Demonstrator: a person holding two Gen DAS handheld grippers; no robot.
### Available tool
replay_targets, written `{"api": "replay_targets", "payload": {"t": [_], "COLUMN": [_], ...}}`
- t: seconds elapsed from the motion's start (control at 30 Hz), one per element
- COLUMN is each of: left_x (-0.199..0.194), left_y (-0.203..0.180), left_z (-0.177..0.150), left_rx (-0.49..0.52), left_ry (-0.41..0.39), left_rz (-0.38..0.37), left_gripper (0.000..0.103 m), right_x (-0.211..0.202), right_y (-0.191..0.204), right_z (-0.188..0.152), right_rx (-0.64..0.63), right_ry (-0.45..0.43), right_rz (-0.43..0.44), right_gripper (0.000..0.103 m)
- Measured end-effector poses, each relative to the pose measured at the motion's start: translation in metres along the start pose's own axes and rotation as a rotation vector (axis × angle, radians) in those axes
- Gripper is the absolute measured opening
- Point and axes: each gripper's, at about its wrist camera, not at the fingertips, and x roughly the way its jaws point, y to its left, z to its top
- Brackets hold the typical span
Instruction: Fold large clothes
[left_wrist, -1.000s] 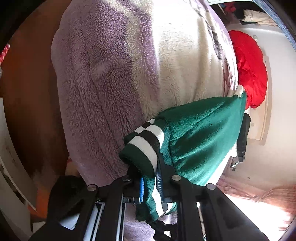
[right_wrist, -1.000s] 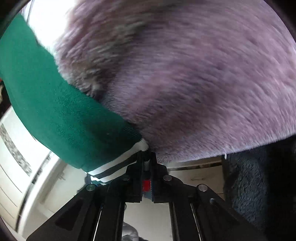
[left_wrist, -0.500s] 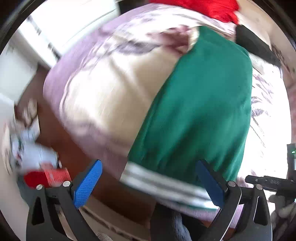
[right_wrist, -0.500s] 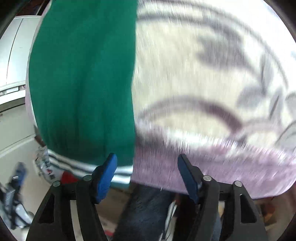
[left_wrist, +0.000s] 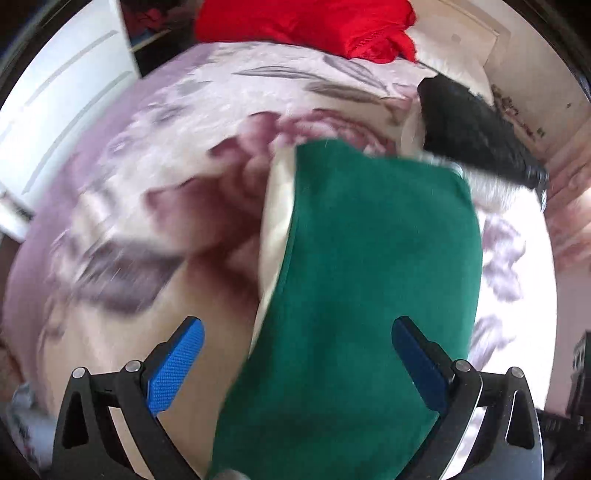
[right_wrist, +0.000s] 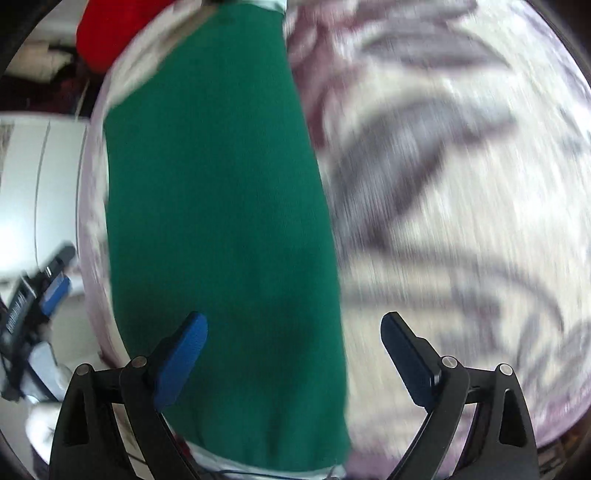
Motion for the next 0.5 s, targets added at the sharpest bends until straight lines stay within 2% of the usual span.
{"api": "replay_targets", "payload": {"t": [0.07,0.17,0.2,0.23,0.33,0.37,0.4,0.43,0.47,0.5], "left_x": [0.026,0.068,0.086,0.101,0.13,0.132,0.13,0.125,0.121,0.115], "left_y": [0.011,0.023,0.026,0.027,0.033,0.035,0.035,0.035,0.037,0.04], "left_z": [0.033,0.065,0.073,0.081,0.095,0.098,0.1,0.099,0.1,0.101], "left_rx": [-0.001,-0.01,-0.014,-0.025,-0.083,-0.096,-0.101,-0.107,-0.115,-0.14], "left_ry": [0.026,0.086,0.115,0.141,0.162,0.139,0.123,0.096,0.08,0.062], "left_rz": [-0.064,-0.189,-0.22,-0.244,-0.356,-0.408,-0.456,-0.539,-0.595,-0.705], "left_gripper": [0.103,0.103,0.101,0.096,0.039,0.029,0.011,0.009,0.008,0.007], "right_x": [0.0,0.002,0.007,0.007,0.021,0.029,0.041,0.054,0.07,0.076], "right_y": [0.008,0.015,0.016,0.016,0.013,0.014,0.011,0.005,0.001,0.0], "right_z": [0.046,0.102,0.139,0.139,0.188,0.2,0.209,0.22,0.22,0.223], "right_rx": [0.035,0.081,0.105,0.105,0.116,0.116,0.122,0.129,0.136,0.149], "right_ry": [-0.064,-0.131,-0.162,-0.162,-0.176,-0.168,-0.152,-0.126,-0.094,-0.073], "right_rz": [0.006,0.044,0.079,0.079,0.091,0.101,0.104,0.12,0.151,0.181], "right_gripper": [0.096,0.096,0.096,0.096,0.096,0.096,0.096,0.096,0.087,0.064]}}
